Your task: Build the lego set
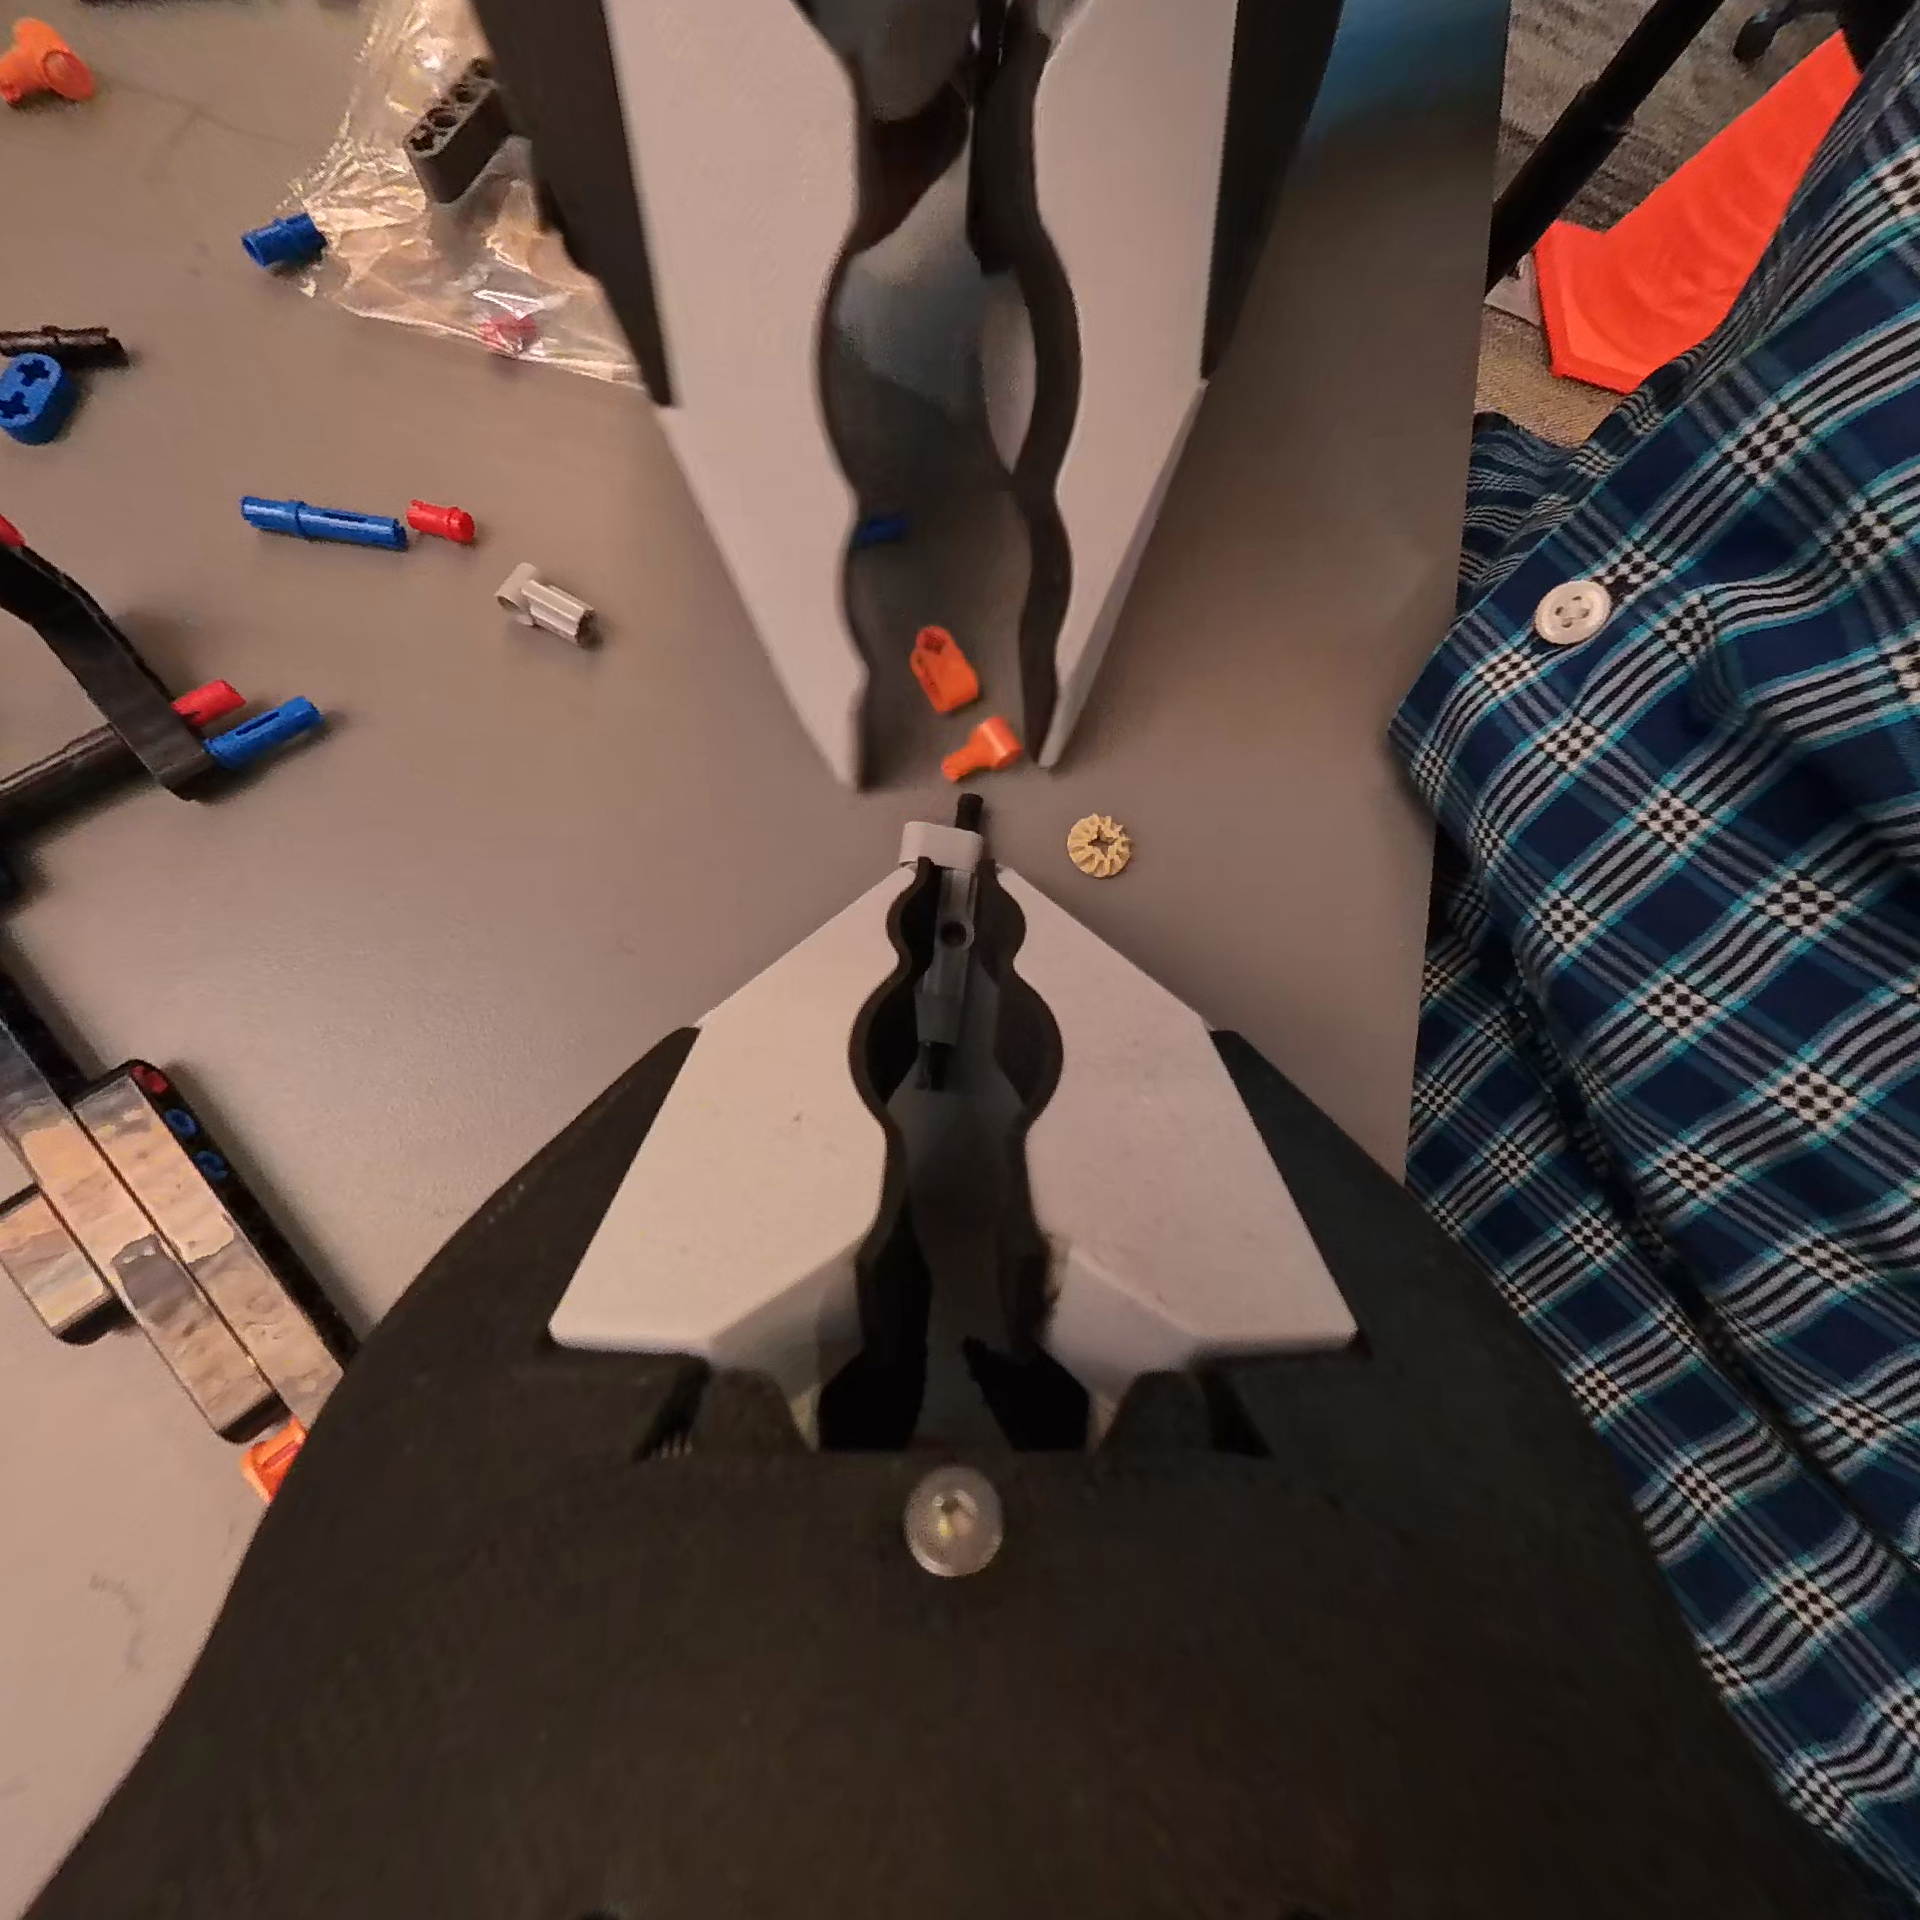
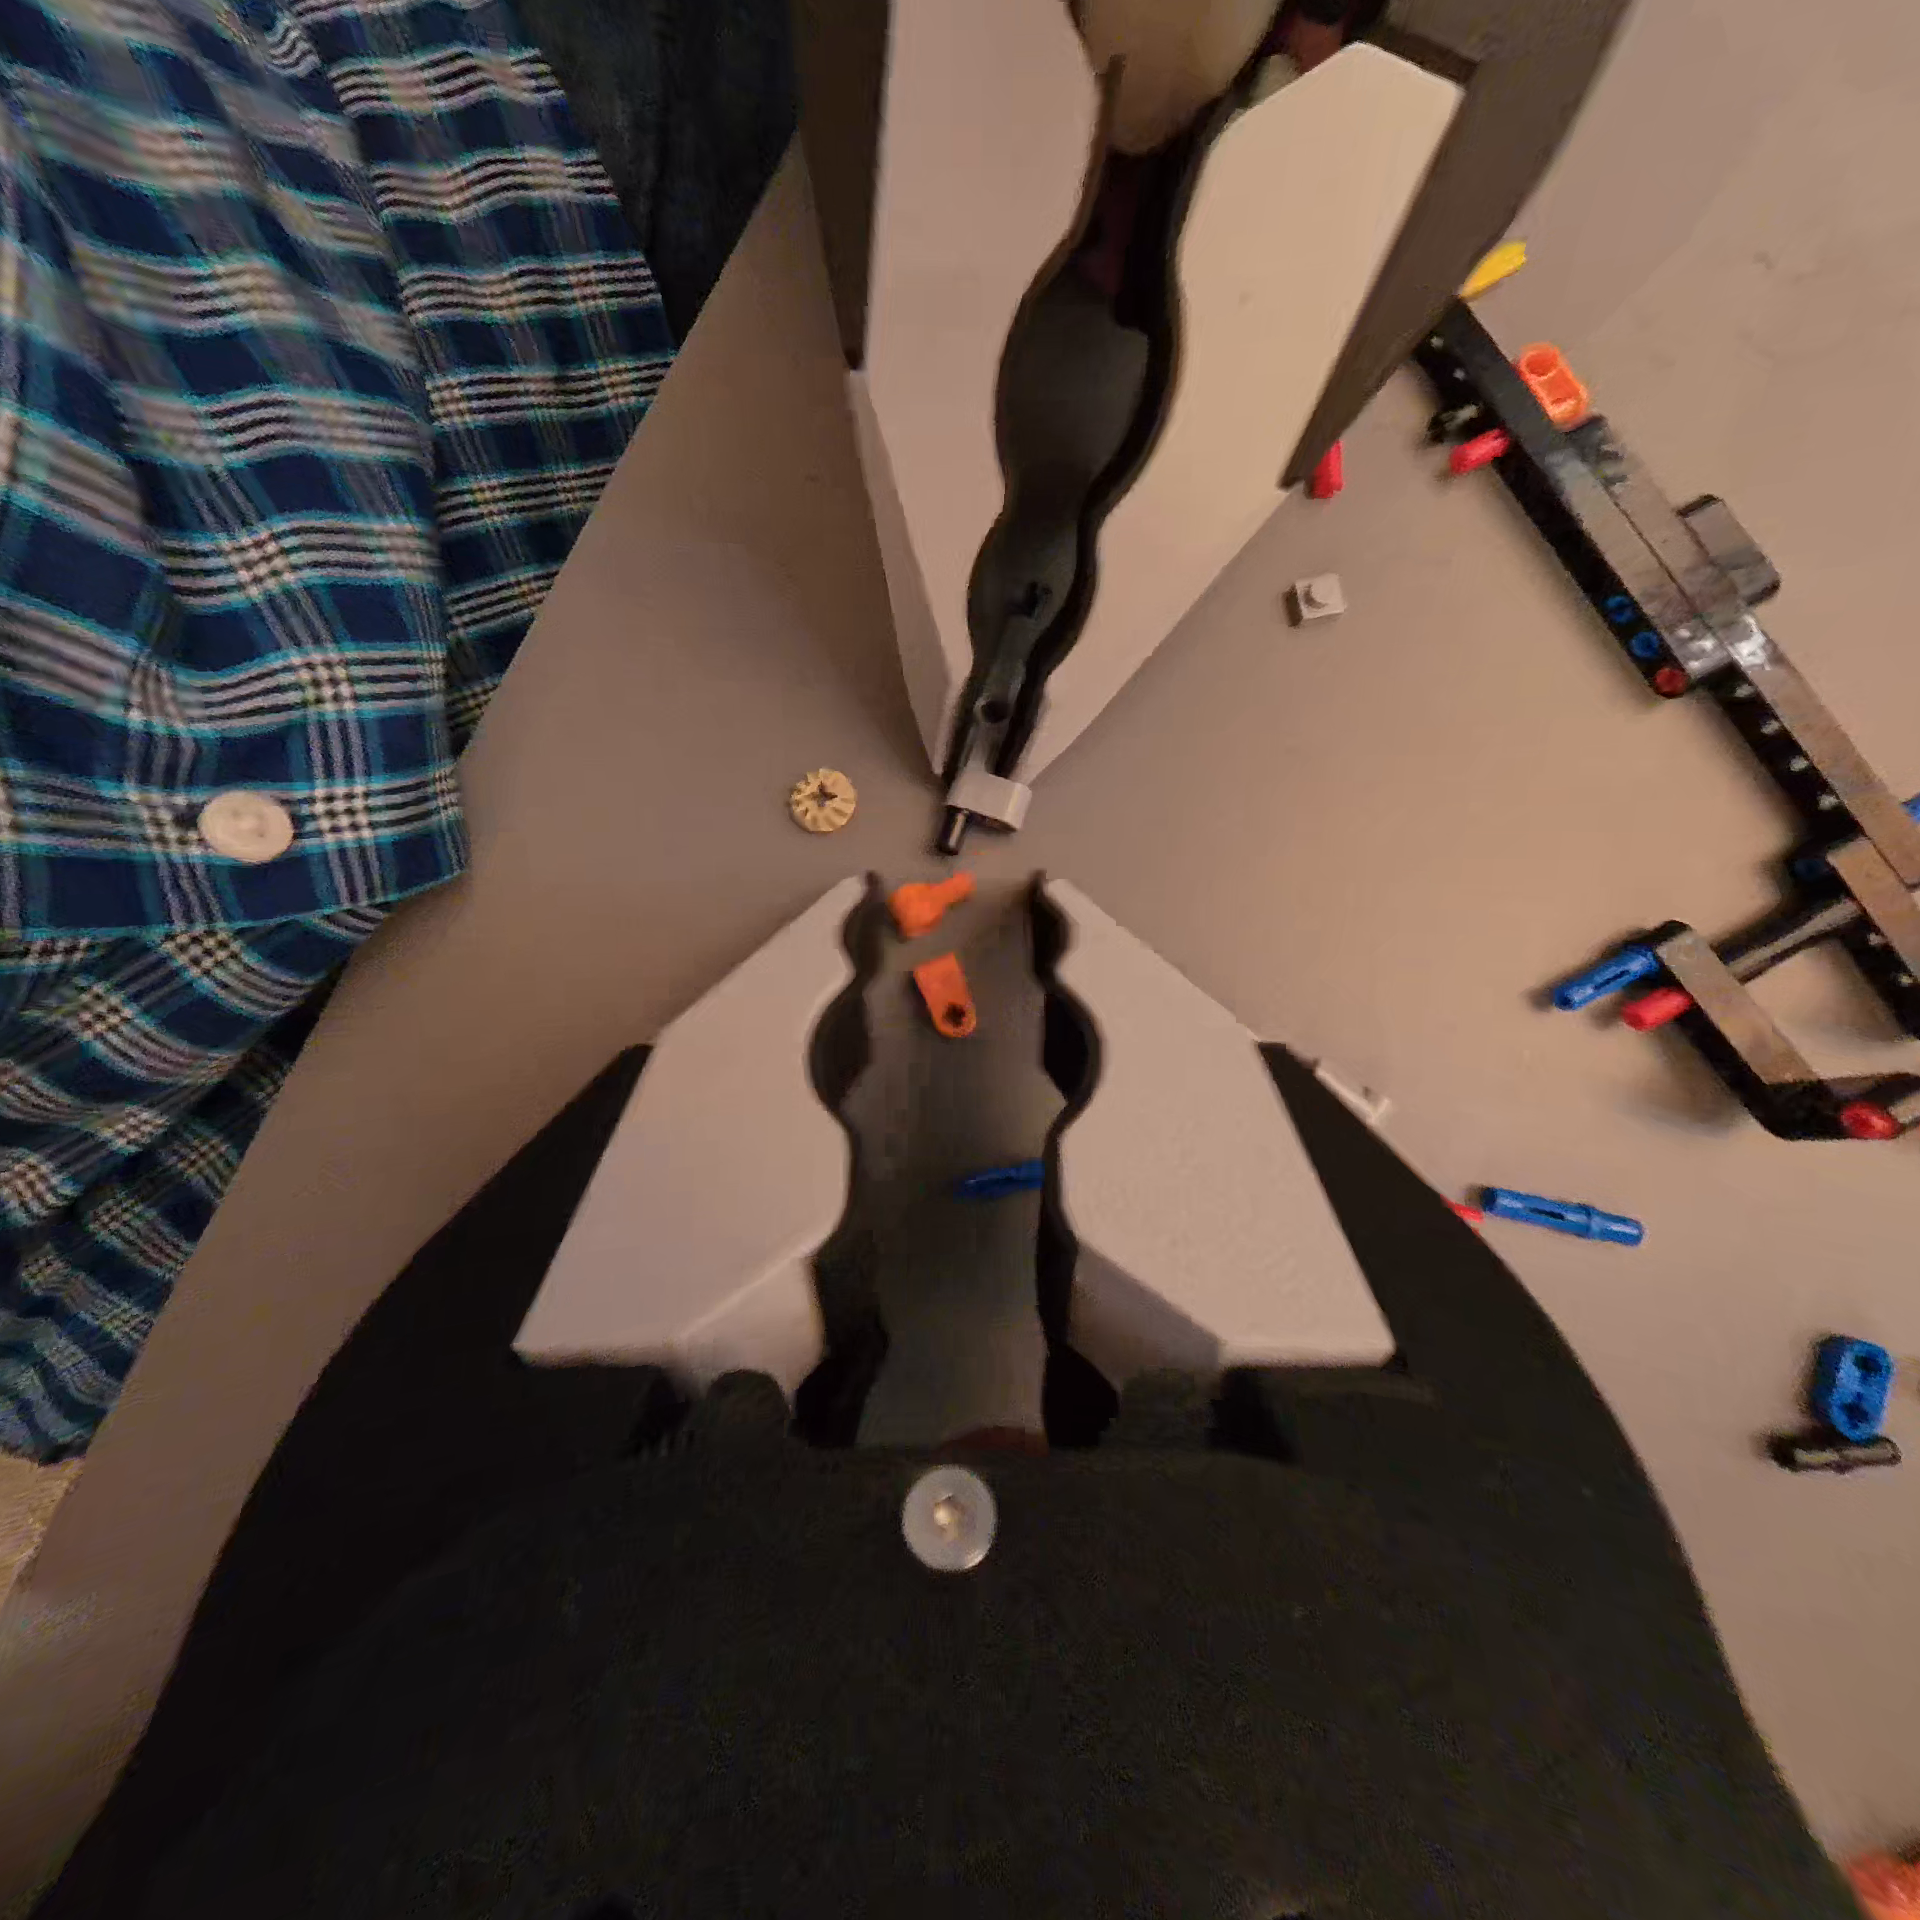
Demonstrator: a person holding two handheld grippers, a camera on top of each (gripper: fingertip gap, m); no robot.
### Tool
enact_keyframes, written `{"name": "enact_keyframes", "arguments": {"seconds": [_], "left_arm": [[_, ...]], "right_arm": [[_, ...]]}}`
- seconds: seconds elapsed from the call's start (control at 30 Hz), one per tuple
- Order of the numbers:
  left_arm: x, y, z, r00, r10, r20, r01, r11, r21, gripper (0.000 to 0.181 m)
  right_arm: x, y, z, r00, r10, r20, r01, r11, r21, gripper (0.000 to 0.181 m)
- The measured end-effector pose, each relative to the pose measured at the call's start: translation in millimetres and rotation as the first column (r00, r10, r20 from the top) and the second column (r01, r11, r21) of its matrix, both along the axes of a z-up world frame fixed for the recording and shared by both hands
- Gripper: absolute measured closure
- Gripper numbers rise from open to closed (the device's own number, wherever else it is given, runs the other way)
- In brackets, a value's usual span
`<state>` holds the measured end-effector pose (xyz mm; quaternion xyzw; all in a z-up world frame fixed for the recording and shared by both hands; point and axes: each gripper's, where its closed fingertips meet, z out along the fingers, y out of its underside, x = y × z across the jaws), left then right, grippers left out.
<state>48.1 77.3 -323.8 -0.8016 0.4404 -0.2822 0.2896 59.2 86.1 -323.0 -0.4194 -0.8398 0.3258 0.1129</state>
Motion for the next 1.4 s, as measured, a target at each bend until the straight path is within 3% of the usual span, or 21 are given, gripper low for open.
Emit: {"name": "enact_keyframes", "arguments": {"seconds": [0.03, 0.17, 0.37, 0.53, 0.67, 0.93, 1.03, 1.23, 1.4], "left_arm": [[0, 0, 0, 1.0, 0.0, 0.0, 0.0, 1.0, 0.0, 0.175], [0, 0, 0, 1.0, 0.0, 0.0, 0.0, 1.0, 0.001, 0.175], [0, 0, 0, 1.0, 0.0, 0.0, 0.0, 1.0, 0.0, 0.175], [0, 0, 0, 1.0, 0.001, 0.0, -0.001, 1.0, 0.001, 0.175], [0, 0, 0, 1.0, 0.001, 0.0, -0.001, 1.0, 0.0, 0.176], [0, 0, 0, 1.0, 0.002, -0.002, -0.002, 1.0, 0.004, 0.176], [0, 0, 0, 1.0, 0.002, -0.002, -0.002, 1.0, 0.004, 0.176], [0, 0, 0, 1.0, 0.002, 0.001, -0.002, 1.0, 0.001, 0.175], [0, 0, 0, 1.0, 0.001, 0.0, -0.001, 1.0, 0.002, 0.175]], "right_arm": [[-1, 2, 0, 1.0, -0.022, 0.008, 0.022, 1.0, 0.001, 0.147], [2, 2, 0, 0.997, -0.074, 0.005, 0.074, 0.997, -0.003, 0.159], [9, 9, 5, 0.977, -0.209, -0.032, 0.21, 0.978, 0.022, 0.155], [14, 0, 18, 0.948, -0.315, -0.04, 0.312, 0.947, -0.074, 0.17], [16, -1, 10, 0.923, -0.386, -0.006, 0.384, 0.919, -0.088, 0.166], [12, 11, 10, 0.914, -0.401, -0.058, 0.403, 0.915, 0.033, 0.158], [13, 4, 16, 0.911, -0.409, -0.051, 0.408, 0.913, -0.014, 0.159], [10, 1, 3, 0.855, -0.518, 0.001, 0.516, 0.852, -0.087, 0.165], [6, 5, 0, 0.851, -0.524, -0.035, 0.522, 0.852, -0.044, 0.173]]}}
